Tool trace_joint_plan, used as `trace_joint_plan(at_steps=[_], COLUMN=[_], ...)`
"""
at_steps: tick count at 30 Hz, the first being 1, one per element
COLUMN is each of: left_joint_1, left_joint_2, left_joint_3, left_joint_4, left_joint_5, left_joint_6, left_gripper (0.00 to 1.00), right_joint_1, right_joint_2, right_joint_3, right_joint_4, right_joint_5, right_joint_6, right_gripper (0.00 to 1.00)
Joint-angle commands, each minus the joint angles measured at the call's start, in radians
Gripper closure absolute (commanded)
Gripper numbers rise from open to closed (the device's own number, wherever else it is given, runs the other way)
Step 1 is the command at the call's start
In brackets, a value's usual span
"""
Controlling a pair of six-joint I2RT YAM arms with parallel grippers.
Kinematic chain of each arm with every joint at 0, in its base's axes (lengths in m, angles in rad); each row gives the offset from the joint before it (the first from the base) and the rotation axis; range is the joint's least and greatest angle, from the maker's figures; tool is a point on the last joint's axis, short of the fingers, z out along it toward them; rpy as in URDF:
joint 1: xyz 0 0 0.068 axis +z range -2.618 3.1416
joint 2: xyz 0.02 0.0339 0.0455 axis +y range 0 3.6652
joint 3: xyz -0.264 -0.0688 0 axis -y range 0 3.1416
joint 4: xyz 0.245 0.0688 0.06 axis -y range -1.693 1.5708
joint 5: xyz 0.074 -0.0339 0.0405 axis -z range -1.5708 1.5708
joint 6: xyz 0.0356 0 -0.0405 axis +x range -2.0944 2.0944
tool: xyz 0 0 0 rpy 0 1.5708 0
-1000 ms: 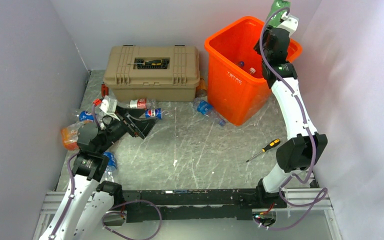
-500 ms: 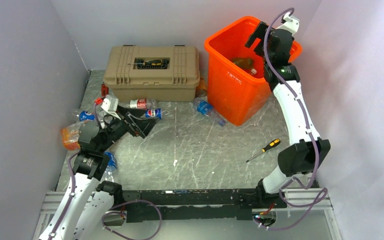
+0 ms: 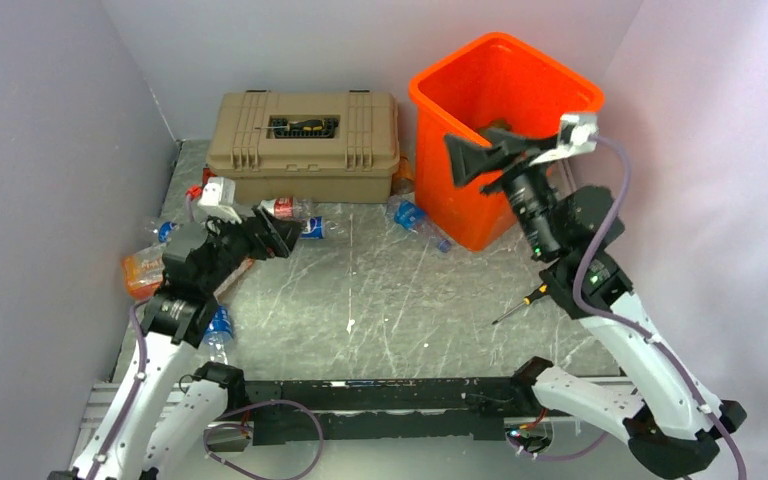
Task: Put the plastic bottles in the bin
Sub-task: Pick up the plastic bottle at the center of the board.
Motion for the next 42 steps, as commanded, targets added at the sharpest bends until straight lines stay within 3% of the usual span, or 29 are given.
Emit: trace_joint_plan(at_steps=[1,5,10,13,18,27,36,42], left_joint_1=[-0.002,-0.008,-0.013,-0.013,-0.011,0.014,0.174,0.186], left_joint_2=[0.129,0.281,0.365,0.428,0.555,0.617,0.799,0.903], left_joint_3=[0.123,0.228,0.247,0.264,0.293,0.328,0.433,0.4], left_joint_4=[-0.266,-0.451,-0.542,-0.593,-0.645,-0.562,-0.498,-0.481], left_joint_5=[-0.284,-0.437,-0.7,-0.825,-0.921,-0.866,-0.839,-0.697], left_joint_6=[0.057,0.024,-0.043,-0.048,-0.037,0.012,0.08,0.1], left_gripper=[0.02,0.02,0.01,0.01,0.01,0.01,0.01,0.0], right_joint_1=[0.084,0.232,0.328,0.37,0.422,0.513,0.538,0.542], right_joint_2=[-0.018,-0.063,-0.052,-0.022,0.028,0.049,0.056,0.0], right_joint_3=[-0.249,-0.524,-0.785,-0.879,-0.932,-0.99,-1.046,-1.057], right_joint_4=[0.05,0.131,0.266,0.354,0.438,0.496,0.548,0.521], right_joint_5=[-0.118,-0.066,-0.032,-0.032,-0.035,0.015,0.032,0.055], right_joint_6=[0.051,0.091,0.228,0.285,0.313,0.318,0.338,0.331], right_gripper=[0.03,0.04,0.05,0.05,0.05,0.06,0.07,0.07])
